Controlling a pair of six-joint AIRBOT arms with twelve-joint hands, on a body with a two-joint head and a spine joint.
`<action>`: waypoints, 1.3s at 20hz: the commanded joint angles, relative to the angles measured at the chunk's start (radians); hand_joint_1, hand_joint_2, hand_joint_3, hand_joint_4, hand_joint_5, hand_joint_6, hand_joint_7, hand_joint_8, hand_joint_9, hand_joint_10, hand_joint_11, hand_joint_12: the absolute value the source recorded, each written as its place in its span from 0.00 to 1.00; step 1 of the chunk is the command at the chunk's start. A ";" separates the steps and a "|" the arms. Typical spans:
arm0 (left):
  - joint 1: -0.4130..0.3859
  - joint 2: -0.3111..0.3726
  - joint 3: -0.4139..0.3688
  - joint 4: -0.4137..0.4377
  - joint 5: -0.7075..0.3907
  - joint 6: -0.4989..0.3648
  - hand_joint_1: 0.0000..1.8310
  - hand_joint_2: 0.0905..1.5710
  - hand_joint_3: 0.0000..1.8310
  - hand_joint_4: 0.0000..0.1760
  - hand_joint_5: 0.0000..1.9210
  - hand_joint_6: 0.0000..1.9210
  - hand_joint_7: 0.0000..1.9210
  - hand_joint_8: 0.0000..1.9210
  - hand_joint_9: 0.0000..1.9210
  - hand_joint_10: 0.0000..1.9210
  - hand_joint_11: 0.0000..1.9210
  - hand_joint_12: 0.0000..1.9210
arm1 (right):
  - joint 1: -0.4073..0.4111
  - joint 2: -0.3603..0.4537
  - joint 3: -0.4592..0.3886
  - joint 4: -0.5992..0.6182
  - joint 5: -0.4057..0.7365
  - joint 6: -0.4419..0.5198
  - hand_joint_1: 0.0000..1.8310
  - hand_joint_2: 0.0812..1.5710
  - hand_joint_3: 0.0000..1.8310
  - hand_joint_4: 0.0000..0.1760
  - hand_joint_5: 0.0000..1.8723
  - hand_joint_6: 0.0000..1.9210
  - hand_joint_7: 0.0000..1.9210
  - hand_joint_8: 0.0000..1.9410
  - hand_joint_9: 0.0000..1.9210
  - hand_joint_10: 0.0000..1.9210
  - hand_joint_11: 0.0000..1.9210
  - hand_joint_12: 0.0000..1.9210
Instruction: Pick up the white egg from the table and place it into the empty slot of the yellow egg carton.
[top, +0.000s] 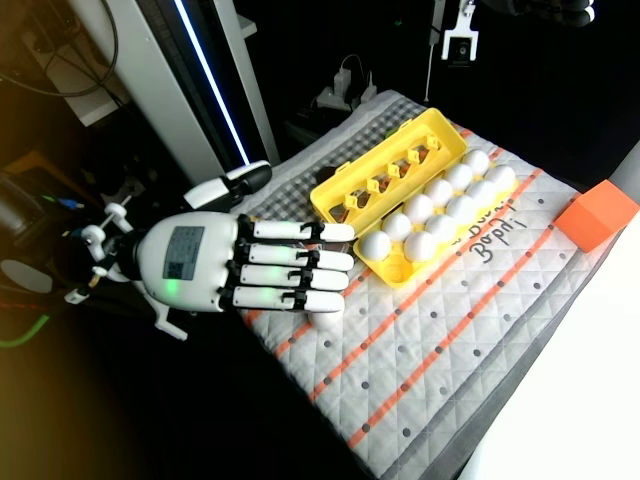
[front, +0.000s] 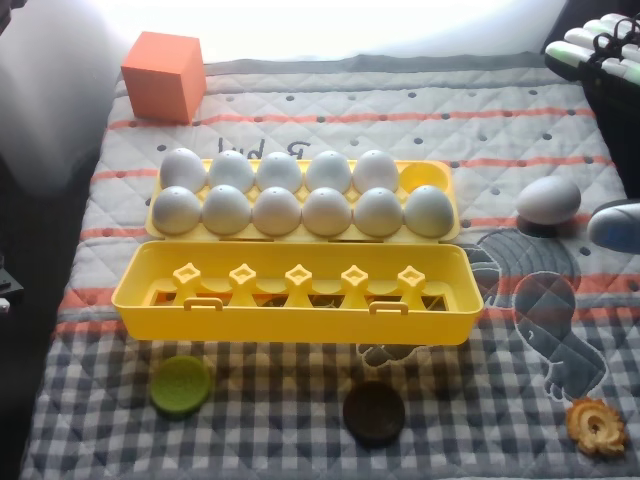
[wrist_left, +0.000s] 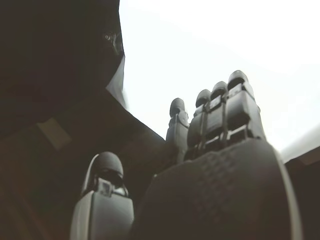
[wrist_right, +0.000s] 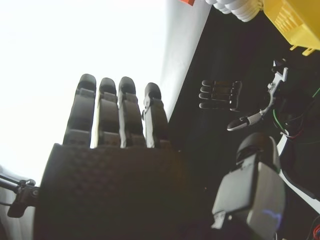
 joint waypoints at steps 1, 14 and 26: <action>-0.006 0.002 0.001 0.001 -0.122 -0.007 0.00 0.49 0.01 0.31 0.00 0.00 0.00 0.00 0.00 0.00 0.00 0.00 | 0.005 0.001 0.002 0.035 0.118 0.005 0.00 0.49 0.01 0.26 0.04 0.00 0.02 0.00 0.00 0.00 0.00 0.00; -0.007 -0.003 0.001 0.001 -0.127 -0.008 0.00 0.50 0.01 0.37 0.00 0.00 0.00 0.00 0.00 0.00 0.00 0.00 | 0.008 -0.003 0.050 0.069 0.057 0.005 0.20 0.50 0.00 0.33 0.12 0.01 0.08 0.00 0.04 0.00 0.03 0.01; -0.006 -0.007 0.003 0.001 -0.126 -0.010 0.00 0.50 0.00 0.58 0.00 0.00 0.00 0.00 0.00 0.00 0.00 0.00 | 0.106 -0.129 0.220 -0.001 -0.103 0.144 0.49 0.46 0.00 0.00 0.24 0.00 0.28 0.01 0.26 0.01 0.24 0.07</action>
